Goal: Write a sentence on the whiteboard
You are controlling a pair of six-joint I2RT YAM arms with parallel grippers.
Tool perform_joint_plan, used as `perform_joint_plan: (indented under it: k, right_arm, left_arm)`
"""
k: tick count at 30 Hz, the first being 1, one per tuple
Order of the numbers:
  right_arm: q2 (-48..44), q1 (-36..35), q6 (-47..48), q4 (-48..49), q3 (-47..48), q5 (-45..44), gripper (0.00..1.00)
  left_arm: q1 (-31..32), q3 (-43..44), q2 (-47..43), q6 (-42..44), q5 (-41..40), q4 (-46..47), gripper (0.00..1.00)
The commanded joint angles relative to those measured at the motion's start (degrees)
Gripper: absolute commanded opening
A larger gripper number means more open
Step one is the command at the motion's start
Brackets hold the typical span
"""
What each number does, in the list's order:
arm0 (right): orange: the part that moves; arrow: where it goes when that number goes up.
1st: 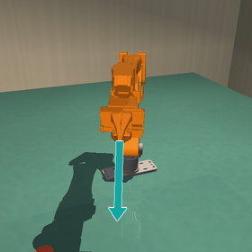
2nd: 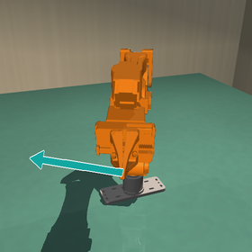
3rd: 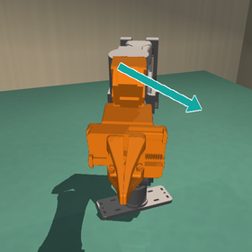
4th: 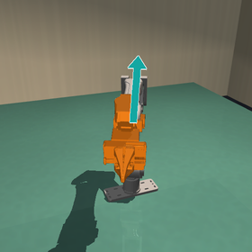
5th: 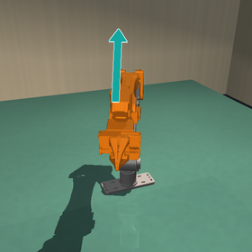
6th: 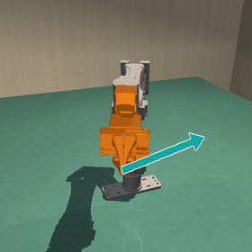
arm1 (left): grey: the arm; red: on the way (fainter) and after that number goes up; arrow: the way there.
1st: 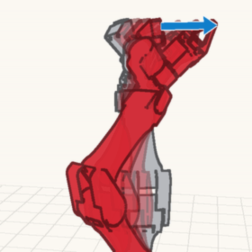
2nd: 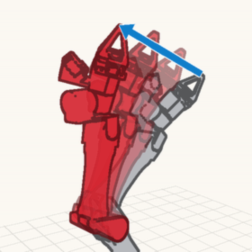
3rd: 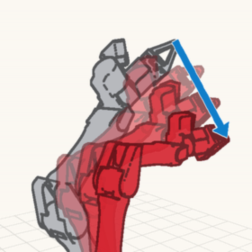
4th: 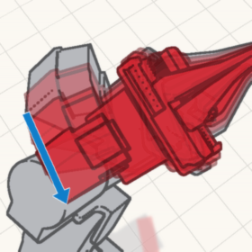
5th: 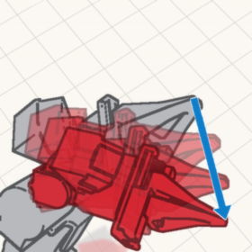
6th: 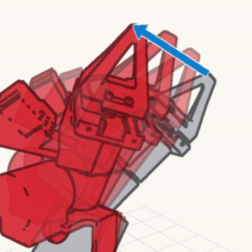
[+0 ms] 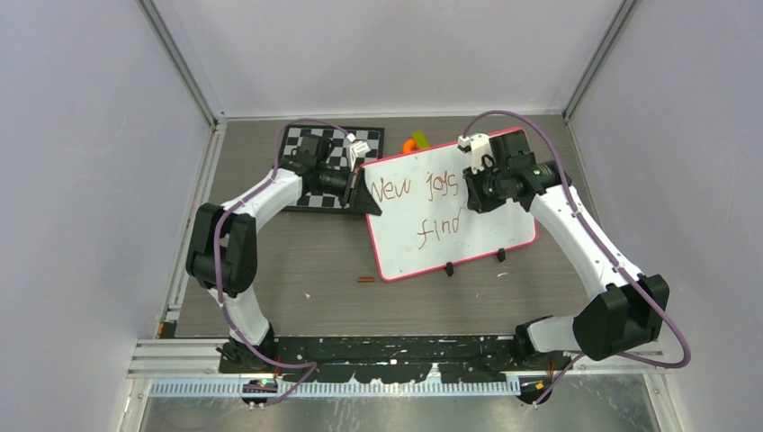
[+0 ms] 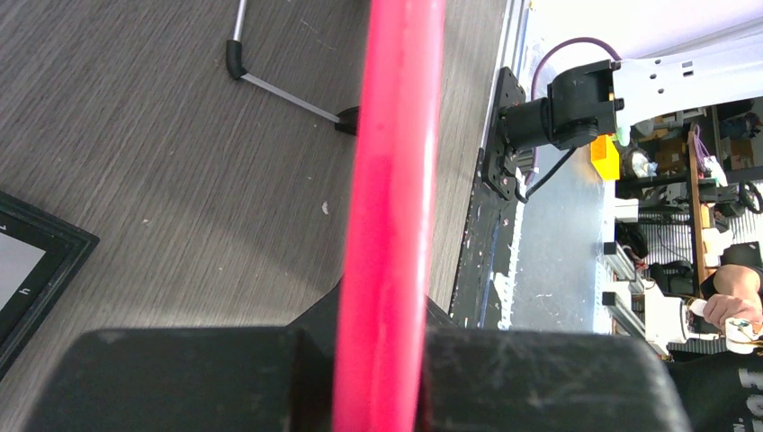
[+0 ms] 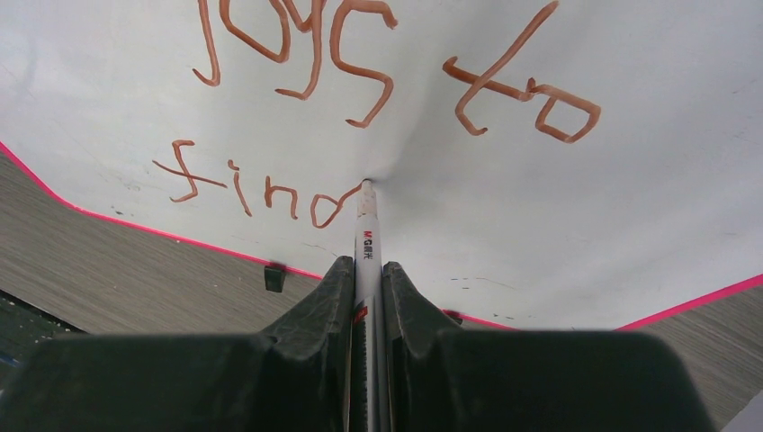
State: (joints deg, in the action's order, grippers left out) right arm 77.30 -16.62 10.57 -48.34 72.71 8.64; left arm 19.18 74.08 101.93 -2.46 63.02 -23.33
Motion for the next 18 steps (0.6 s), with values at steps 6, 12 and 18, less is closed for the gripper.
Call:
perform_joint_plan:
  k: [6, 12, 18]
  right_arm:
    - [-0.19, 0.31, -0.11, 3.24, 0.09, 0.40, 0.00]
    - [-0.73, 0.28, -0.29, 3.11, -1.74, 1.24, 0.00]
    - [-1.39, 0.31, -0.46, 3.18, -3.42, 1.85, 0.00]
  left_arm:
    - [-0.22, 1.97, 1.16, -0.29, -5.83, -0.28, 0.00]
    - [-0.20, 1.88, 1.16, -0.31, -5.86, -0.14, 0.00]
    - [-0.15, 1.80, 0.99, -0.27, -5.92, -0.21, 0.00]
